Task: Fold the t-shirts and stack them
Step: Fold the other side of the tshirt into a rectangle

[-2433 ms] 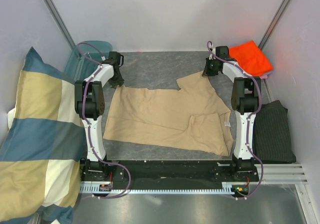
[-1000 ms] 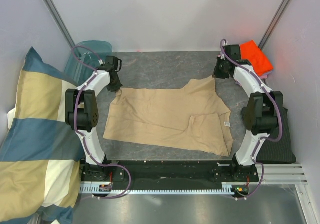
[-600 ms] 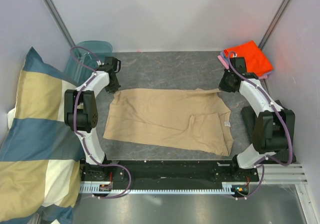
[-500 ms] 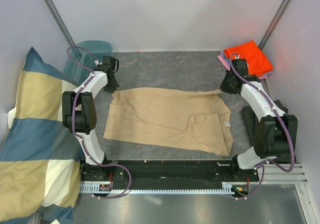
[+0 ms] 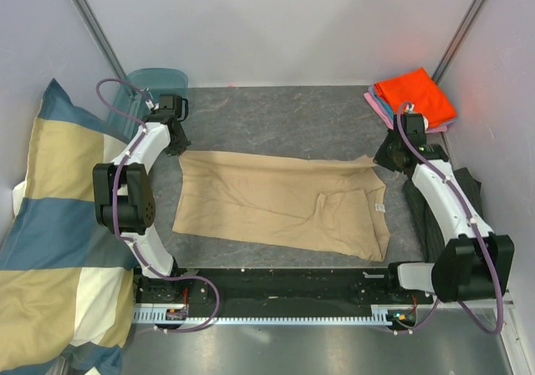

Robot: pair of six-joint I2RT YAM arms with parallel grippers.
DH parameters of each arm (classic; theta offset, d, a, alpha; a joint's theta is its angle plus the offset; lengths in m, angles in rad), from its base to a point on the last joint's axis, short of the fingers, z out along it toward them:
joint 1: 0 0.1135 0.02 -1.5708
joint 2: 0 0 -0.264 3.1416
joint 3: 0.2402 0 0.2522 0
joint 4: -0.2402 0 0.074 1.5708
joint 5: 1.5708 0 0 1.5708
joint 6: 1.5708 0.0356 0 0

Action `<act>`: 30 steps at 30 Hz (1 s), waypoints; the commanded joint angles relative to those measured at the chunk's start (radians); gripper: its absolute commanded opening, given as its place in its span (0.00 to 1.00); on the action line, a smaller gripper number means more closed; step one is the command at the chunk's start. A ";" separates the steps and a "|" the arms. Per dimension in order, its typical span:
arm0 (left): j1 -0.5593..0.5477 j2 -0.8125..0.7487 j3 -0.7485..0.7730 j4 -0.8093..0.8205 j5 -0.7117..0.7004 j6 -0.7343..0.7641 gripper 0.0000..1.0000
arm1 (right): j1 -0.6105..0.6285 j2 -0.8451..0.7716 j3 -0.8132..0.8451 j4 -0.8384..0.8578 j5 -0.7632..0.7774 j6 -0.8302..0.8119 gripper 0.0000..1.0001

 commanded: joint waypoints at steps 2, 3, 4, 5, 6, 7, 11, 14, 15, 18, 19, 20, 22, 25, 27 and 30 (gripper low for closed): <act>0.012 -0.046 -0.013 0.004 -0.016 0.028 0.02 | 0.001 -0.125 -0.068 -0.047 -0.016 0.041 0.00; 0.012 -0.048 -0.019 0.003 -0.016 0.028 0.02 | 0.000 -0.135 -0.091 -0.058 -0.023 0.047 0.00; 0.012 -0.049 -0.022 0.004 -0.017 0.028 0.02 | 0.000 -0.146 -0.105 -0.062 -0.038 0.055 0.00; 0.013 -0.054 -0.027 0.003 -0.019 0.028 0.02 | 0.002 -0.172 -0.119 -0.064 -0.047 0.064 0.00; 0.013 -0.060 -0.035 0.000 -0.022 0.030 0.02 | 0.002 -0.187 -0.149 -0.070 -0.050 0.073 0.00; 0.017 -0.060 -0.039 0.001 -0.021 0.028 0.02 | 0.002 -0.204 -0.163 -0.075 -0.058 0.080 0.00; 0.021 -0.072 -0.058 -0.003 -0.022 0.027 0.02 | 0.002 -0.302 -0.215 -0.099 -0.082 0.107 0.00; 0.023 -0.082 -0.071 -0.006 -0.022 0.025 0.02 | 0.002 -0.355 -0.235 -0.133 -0.093 0.121 0.00; 0.021 -0.082 -0.075 -0.008 -0.022 0.025 0.02 | 0.004 -0.369 -0.241 -0.151 -0.093 0.126 0.00; 0.024 -0.094 -0.088 -0.008 -0.024 0.025 0.02 | 0.002 -0.427 -0.249 -0.187 -0.089 0.130 0.00; 0.024 -0.100 -0.093 -0.008 -0.024 0.024 0.02 | 0.004 -0.448 -0.249 -0.199 -0.087 0.133 0.00; 0.024 -0.103 -0.101 -0.006 -0.024 0.025 0.02 | 0.005 -0.461 -0.248 -0.219 -0.087 0.132 0.00; 0.026 -0.111 -0.110 -0.008 -0.019 0.022 0.02 | 0.004 -0.487 -0.251 -0.237 -0.099 0.129 0.00; 0.026 -0.121 -0.128 -0.006 -0.014 0.019 0.02 | 0.004 -0.519 -0.255 -0.276 -0.101 0.124 0.00; 0.026 -0.132 -0.145 -0.008 -0.013 0.019 0.02 | 0.004 -0.540 -0.261 -0.302 -0.130 0.121 0.00; 0.026 -0.151 -0.173 -0.011 -0.010 0.014 0.02 | 0.004 -0.571 -0.268 -0.331 -0.147 0.120 0.00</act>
